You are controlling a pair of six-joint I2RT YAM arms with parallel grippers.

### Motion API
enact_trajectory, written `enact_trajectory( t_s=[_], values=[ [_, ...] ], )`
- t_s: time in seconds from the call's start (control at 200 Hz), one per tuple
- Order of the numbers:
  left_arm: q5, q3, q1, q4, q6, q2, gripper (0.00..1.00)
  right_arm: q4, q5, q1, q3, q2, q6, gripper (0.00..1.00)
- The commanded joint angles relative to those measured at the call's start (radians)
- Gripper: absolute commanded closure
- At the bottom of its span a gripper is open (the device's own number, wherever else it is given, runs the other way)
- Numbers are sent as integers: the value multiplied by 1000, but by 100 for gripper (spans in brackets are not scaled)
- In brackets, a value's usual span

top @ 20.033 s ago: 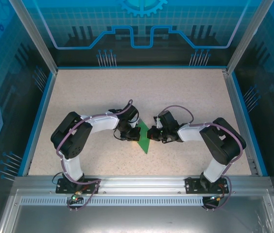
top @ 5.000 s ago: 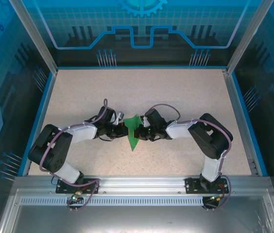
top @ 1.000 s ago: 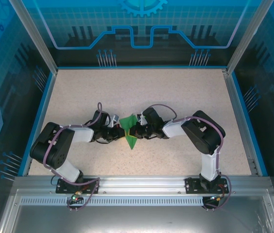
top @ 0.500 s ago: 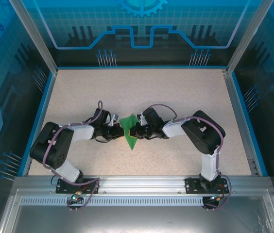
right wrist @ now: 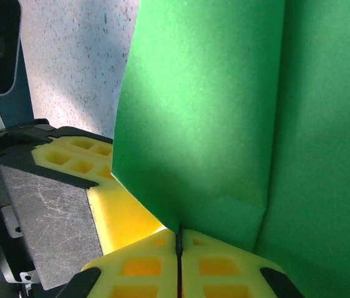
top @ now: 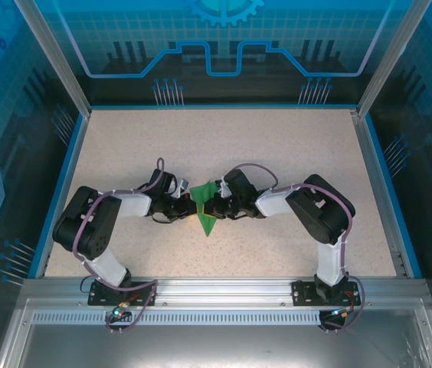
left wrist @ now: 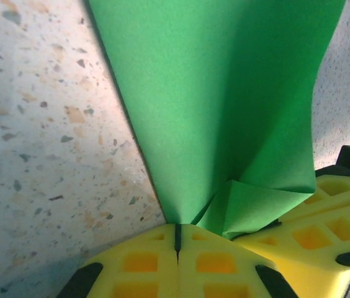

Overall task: Fold a paper plane with a square sheet of paper (pick it up from the middle)
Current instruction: Fourth fold the wing at the center of the table.

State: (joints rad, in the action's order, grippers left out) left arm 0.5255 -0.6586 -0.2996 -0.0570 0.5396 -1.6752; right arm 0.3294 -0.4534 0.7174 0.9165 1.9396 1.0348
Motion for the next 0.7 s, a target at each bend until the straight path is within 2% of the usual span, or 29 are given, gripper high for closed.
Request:
enact_trajectory(
  t_s=[0.0,0.695],
  values=[
    [-4,-12,7,3,-33,-37,100,-20,-1,14,28,-3,-19,93],
    [8,22,8,-48,-2,-37,100,-30,-8,23,48,41,-20,93]
  ],
)
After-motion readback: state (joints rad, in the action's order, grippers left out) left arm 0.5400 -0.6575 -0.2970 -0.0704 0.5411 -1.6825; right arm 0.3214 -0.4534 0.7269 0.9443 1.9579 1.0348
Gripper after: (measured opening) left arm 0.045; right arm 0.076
